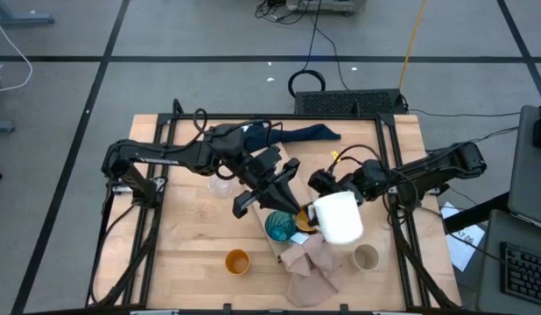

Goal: Stack small to large cups/mugs on shelf
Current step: Put the black mug on the shelf

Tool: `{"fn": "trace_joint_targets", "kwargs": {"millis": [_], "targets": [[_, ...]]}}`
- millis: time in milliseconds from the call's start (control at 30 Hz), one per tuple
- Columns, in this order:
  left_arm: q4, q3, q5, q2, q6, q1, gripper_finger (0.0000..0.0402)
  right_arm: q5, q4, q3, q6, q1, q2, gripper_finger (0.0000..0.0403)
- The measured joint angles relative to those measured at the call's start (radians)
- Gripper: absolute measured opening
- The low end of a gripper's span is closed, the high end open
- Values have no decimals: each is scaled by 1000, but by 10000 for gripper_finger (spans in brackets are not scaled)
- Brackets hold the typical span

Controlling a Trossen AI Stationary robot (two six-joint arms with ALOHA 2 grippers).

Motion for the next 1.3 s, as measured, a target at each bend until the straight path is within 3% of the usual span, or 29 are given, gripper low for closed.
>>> {"fn": "trace_joint_targets", "kwargs": {"millis": [300, 500, 833, 967, 1133, 1300], "targets": [[-5, 0, 14, -1, -56, -1, 31, -39, -122, 1, -99, -71, -21, 3], [-11, 0, 17, -25, -99, -1, 31, -100, -326, 1, -243, -159, -77, 3], [-16, 0, 10, -73, -146, -1, 31, -96, -678, 1, -529, -333, -219, 3], [-10, 1, 8, -84, -146, -1, 31, 0, -886, 0, -677, -383, -282, 3], [-73, 0, -19, -103, -133, 1, 31, 170, -969, 0, -790, -411, -350, 3], [-218, 0, -133, -141, -61, 9, 31, 356, -1070, 0, -904, -411, -405, 3]]}}
